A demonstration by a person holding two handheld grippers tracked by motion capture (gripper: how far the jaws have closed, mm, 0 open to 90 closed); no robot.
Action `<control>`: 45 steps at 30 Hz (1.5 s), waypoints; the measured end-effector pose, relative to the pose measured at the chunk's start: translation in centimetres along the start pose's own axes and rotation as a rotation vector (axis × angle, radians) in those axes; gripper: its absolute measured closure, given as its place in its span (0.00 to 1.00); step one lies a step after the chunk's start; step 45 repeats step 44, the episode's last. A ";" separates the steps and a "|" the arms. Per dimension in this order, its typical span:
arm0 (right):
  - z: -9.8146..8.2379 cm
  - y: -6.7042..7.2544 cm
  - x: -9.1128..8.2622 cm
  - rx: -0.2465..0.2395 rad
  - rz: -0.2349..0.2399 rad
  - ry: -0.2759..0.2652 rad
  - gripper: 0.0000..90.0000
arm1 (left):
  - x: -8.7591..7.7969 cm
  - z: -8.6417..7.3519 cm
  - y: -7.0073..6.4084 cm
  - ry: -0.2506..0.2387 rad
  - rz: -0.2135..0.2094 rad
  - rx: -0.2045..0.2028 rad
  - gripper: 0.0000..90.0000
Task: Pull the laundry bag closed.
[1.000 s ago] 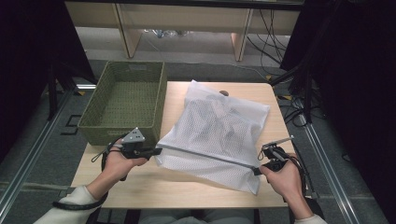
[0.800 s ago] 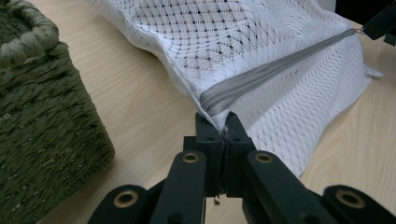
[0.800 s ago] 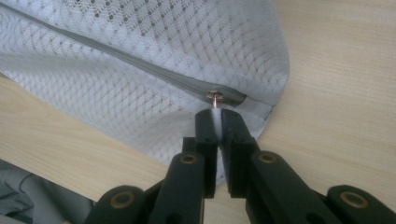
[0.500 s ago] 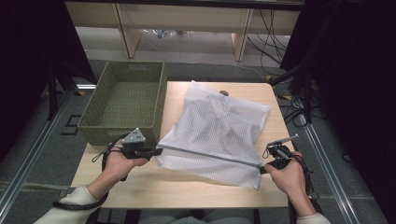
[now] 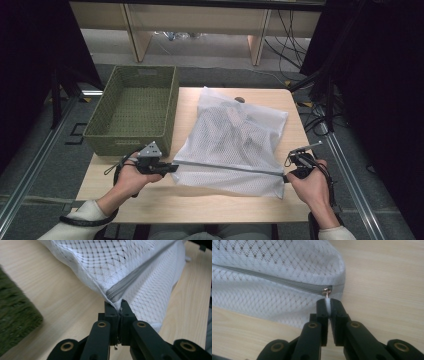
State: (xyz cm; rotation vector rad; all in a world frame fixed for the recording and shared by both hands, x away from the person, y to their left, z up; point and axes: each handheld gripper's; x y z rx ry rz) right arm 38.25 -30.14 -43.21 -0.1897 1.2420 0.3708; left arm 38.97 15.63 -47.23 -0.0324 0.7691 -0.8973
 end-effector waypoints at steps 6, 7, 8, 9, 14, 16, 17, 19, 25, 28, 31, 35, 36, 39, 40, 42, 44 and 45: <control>-0.1 -0.3 0.0 -0.009 -0.025 0.007 0.96 | 1.2 -0.6 -0.7 0.110 -0.026 0.042 0.93; -0.1 -0.2 0.0 -0.010 -0.028 0.006 0.96 | 1.3 -0.7 -0.8 0.122 -0.031 0.050 0.93; 0.0 -0.2 0.0 -0.015 -0.034 0.008 0.96 | 1.4 -0.7 -0.8 0.139 -0.033 0.057 0.91; 0.0 -0.2 0.0 -0.017 -0.040 0.010 0.96 | 1.5 -0.7 -0.8 0.142 -0.044 0.057 0.91; 0.0 -0.3 0.3 -0.031 -0.044 0.001 0.94 | 2.2 -1.2 -1.2 0.225 -0.089 0.107 0.80; 0.0 -0.2 0.2 -0.029 -0.051 -0.026 0.86 | 2.2 -1.2 -1.3 0.222 -0.086 0.099 0.74; 0.0 -0.2 0.1 -0.029 -0.053 -0.043 0.83 | 2.1 -1.1 -1.3 0.222 -0.084 0.120 0.71; -0.1 -0.4 -0.1 -0.037 -0.049 -0.080 0.78 | 1.7 -0.9 -1.0 0.202 -0.078 0.112 0.65; 0.0 -0.8 -0.5 -0.040 -0.077 -0.221 0.69 | 0.3 -0.8 -0.3 0.098 -0.069 0.086 0.48; 0.0 -1.1 -0.8 -0.029 -0.082 -0.283 0.66 | -0.5 -0.9 -0.1 0.049 -0.070 0.089 0.43; 0.0 -1.1 -1.0 0.008 -0.080 -0.328 0.64 | -1.0 -0.9 -0.1 -0.010 -0.073 0.085 0.39; 0.0 -1.5 -0.5 -0.019 -0.106 -0.387 0.63 | -1.2 -0.4 -0.1 -0.046 -0.078 0.114 0.38; -0.1 -1.5 -0.5 -0.012 -0.100 -0.377 0.63 | -1.2 -0.4 -0.1 -0.048 -0.076 0.117 0.37; -0.2 -2.3 -0.3 -0.081 -0.121 -0.387 0.62 | -1.1 -0.4 -0.2 -0.055 -0.061 0.115 0.38; -0.2 -2.4 -0.2 -0.089 -0.124 -0.395 0.62 | -1.1 -0.3 -0.2 -0.059 -0.053 0.117 0.38; -0.1 -2.4 -0.1 -0.072 -0.128 -0.404 0.62 | -1.0 -0.3 -0.2 -0.060 -0.047 0.127 0.38; -0.1 -2.2 -0.1 -0.051 -0.110 -0.398 0.62 | -0.9 -0.3 -0.3 -0.062 -0.056 0.107 0.38; -0.1 -2.2 -0.1 -0.051 -0.110 -0.398 0.62 | -0.9 -0.3 -0.3 -0.062 -0.056 0.107 0.38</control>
Point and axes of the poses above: each handheld gripper's, and its own axes: x roughly forward along the jaws, z roughly out of its top, y roughly to its left, and after that the axes turned 13 degrees about -x, right-handed
